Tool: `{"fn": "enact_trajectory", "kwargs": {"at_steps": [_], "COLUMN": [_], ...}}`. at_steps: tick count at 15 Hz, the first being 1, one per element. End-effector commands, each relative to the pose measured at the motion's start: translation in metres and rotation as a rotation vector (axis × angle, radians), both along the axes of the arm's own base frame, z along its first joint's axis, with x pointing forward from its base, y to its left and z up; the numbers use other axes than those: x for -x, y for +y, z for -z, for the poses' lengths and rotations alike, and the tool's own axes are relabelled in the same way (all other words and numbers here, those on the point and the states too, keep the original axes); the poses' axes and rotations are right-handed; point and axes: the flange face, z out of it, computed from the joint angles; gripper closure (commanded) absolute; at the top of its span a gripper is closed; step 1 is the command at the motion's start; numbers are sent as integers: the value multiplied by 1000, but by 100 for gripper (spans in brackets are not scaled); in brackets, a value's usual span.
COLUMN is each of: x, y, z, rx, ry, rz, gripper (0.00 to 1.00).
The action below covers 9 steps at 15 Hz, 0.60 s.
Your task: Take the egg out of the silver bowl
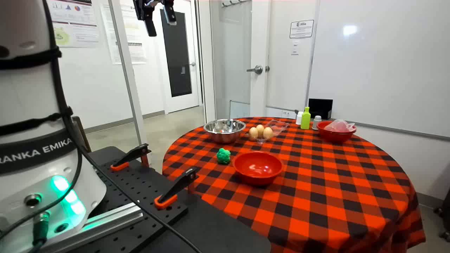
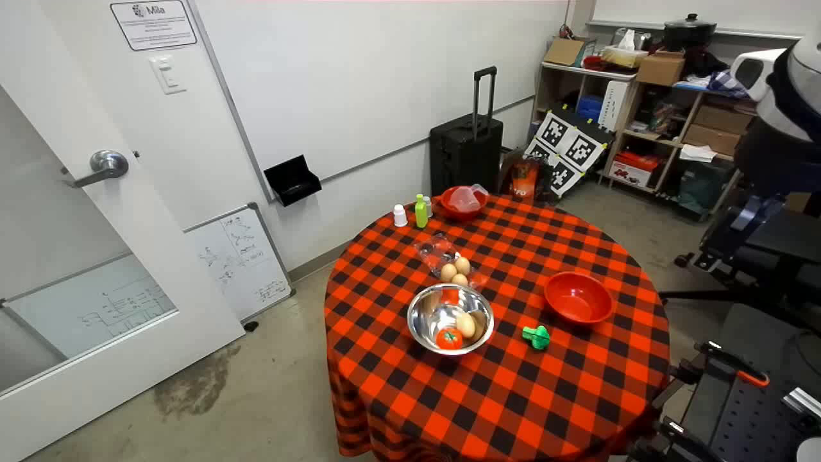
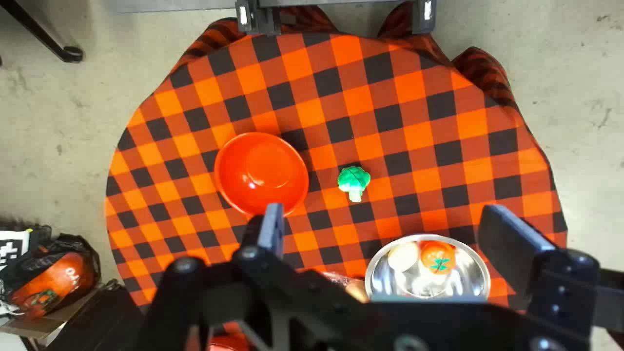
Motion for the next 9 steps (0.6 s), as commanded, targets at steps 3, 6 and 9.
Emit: {"fn": "enact_trajectory", "kwargs": {"at_steps": [3, 6, 9], "x": [-7, -22, -49], "y": [-1, -1, 10], "z": [3, 12, 24], "rx": [-6, -23, -33], "ry": [4, 15, 27], "rz": [3, -25, -113], "gripper": [0, 0, 0]}}
